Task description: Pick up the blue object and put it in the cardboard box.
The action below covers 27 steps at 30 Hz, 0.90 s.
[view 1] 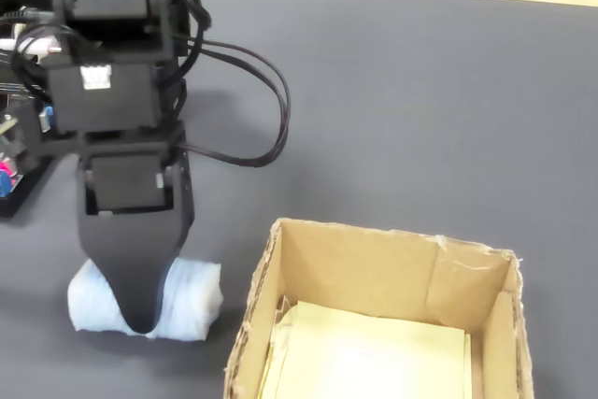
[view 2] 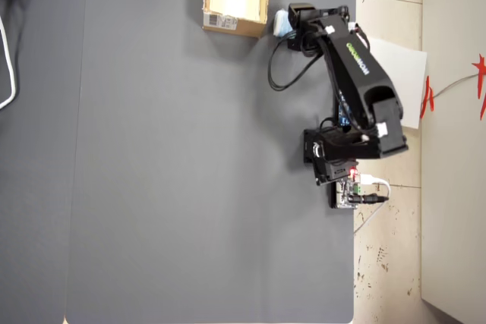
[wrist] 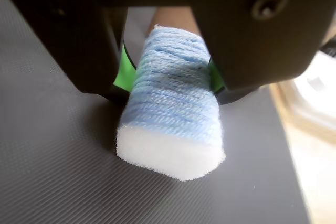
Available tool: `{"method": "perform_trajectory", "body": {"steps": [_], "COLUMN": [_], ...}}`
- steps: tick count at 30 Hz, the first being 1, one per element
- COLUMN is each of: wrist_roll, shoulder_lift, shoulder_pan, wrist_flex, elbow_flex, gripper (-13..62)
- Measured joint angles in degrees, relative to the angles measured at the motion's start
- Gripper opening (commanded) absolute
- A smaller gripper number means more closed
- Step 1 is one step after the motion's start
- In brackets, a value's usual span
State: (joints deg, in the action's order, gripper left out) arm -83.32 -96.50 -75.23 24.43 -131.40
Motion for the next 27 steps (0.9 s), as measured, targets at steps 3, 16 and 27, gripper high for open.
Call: {"method": "perform_trajectory", "body": {"steps": [3, 16, 27], "wrist_roll": [0.09, -3.34, -6.06], "shoulder_lift": [-2.99, -20.74, -33.93], "shoulder_pan": [0.88, 1.67, 3.78], "wrist_flex": [-4.83, -20.65, -27.95], "elbow_flex": [-2.99, -19.69, -27.42], "gripper": [16.8, 16.8, 16.9]}}
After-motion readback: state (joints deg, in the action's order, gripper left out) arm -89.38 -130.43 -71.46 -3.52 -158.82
